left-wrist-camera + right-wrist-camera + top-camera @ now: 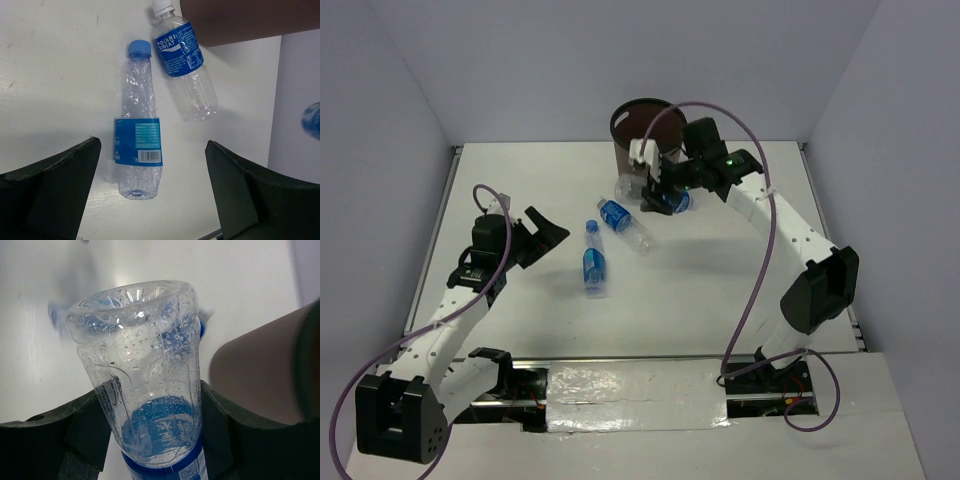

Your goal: Put the plastic bottles in the bin

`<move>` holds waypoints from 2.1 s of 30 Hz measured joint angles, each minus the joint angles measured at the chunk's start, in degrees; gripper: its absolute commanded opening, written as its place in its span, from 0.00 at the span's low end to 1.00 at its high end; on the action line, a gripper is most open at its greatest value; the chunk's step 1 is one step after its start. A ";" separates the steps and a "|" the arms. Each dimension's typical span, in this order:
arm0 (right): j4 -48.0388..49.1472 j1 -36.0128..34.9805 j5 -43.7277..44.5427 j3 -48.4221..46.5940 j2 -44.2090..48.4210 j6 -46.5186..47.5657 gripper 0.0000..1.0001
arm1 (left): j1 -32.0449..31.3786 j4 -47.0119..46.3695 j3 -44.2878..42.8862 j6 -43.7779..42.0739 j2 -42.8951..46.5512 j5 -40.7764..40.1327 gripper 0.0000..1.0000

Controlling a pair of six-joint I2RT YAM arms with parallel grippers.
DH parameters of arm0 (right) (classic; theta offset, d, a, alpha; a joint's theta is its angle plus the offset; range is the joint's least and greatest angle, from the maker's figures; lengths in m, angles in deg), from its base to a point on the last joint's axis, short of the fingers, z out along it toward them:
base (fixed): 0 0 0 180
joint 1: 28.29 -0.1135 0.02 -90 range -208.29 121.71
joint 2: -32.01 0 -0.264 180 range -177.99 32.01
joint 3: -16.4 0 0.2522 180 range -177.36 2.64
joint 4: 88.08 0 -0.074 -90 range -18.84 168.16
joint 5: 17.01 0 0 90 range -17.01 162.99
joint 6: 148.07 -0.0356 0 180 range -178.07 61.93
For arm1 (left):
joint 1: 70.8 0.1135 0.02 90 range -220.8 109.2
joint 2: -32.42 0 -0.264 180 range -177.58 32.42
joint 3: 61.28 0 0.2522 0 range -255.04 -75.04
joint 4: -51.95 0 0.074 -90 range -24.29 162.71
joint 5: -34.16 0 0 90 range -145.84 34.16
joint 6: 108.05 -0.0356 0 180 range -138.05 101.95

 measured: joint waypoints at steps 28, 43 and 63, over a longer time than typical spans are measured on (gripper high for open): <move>45.35 2.91 28.81 -27.78 -19.37 -42.05 0.92 | -5.27 -3.37 4.72 2.21 -6.69 1.95 0.99; 45.00 8.22 20.06 -20.41 -19.52 -43.80 1.00 | -12.48 -0.81 -7.50 -1.18 -24.76 -1.57 0.94; 22.36 12.22 -12.24 16.31 17.35 -30.38 1.00 | -18.29 7.23 -18.64 -6.69 -35.56 -10.78 0.38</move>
